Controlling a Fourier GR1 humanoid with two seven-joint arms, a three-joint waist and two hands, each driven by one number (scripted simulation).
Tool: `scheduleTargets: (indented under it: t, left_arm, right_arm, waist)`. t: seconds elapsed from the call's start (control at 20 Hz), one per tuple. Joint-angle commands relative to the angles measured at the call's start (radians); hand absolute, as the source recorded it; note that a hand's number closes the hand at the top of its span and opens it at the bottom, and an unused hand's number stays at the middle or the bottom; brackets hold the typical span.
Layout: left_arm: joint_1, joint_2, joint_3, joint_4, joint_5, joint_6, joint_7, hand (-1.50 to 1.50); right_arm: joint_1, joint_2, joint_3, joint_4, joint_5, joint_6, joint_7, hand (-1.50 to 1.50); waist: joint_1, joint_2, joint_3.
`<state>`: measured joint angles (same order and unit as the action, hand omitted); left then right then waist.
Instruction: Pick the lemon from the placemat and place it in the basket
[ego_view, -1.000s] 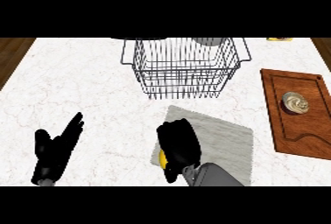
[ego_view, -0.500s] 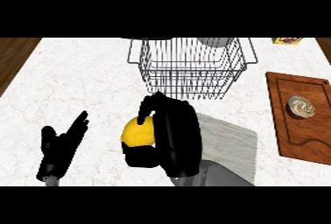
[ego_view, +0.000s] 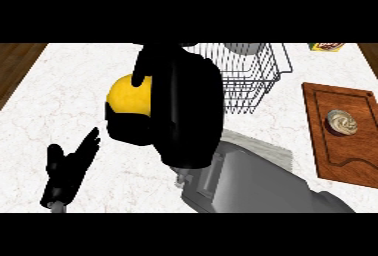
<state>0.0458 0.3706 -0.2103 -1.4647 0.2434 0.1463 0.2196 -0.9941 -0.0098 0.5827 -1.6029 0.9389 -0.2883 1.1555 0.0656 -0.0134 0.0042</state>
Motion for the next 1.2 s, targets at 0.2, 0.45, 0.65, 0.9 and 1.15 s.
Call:
scheduleTargets:
  t: [0.2,0.45,0.65,0.9,1.15]
  left_arm:
    - [0.035,-0.023,-0.007,0.081,-0.009,0.013,0.027,0.00]
    - [0.083,-0.003,0.001,0.053,-0.006,-0.006,0.010,0.00]
    - [0.045,-0.011,0.017,0.044,0.006,0.000,0.051,0.00]
    - [0.065,-0.030,0.011,0.070,-0.011,-0.012,-0.007,0.00]
    - [0.105,-0.020,0.002,0.008,-0.008,-0.021,0.030,0.00]
  right_arm:
    - [-0.264,0.009,-0.173,0.184,-0.050,0.015,0.228,1.50]
    - [-0.386,0.009,-0.268,0.349,-0.072,0.023,0.195,1.50]
    - [-0.407,0.009,-0.306,0.489,-0.086,-0.004,0.087,1.50]
    - [-0.372,0.010,-0.339,0.601,-0.143,-0.117,-0.045,1.50]
    - [-0.328,0.010,-0.357,0.661,-0.189,-0.235,-0.073,1.50]
  waist:
    - [-0.028,0.014,-0.008]
    - [-0.021,0.015,-0.007]
    - [-0.033,0.020,-0.006]
    - [-0.030,0.025,-0.006]
    - [-0.020,0.022,-0.005]
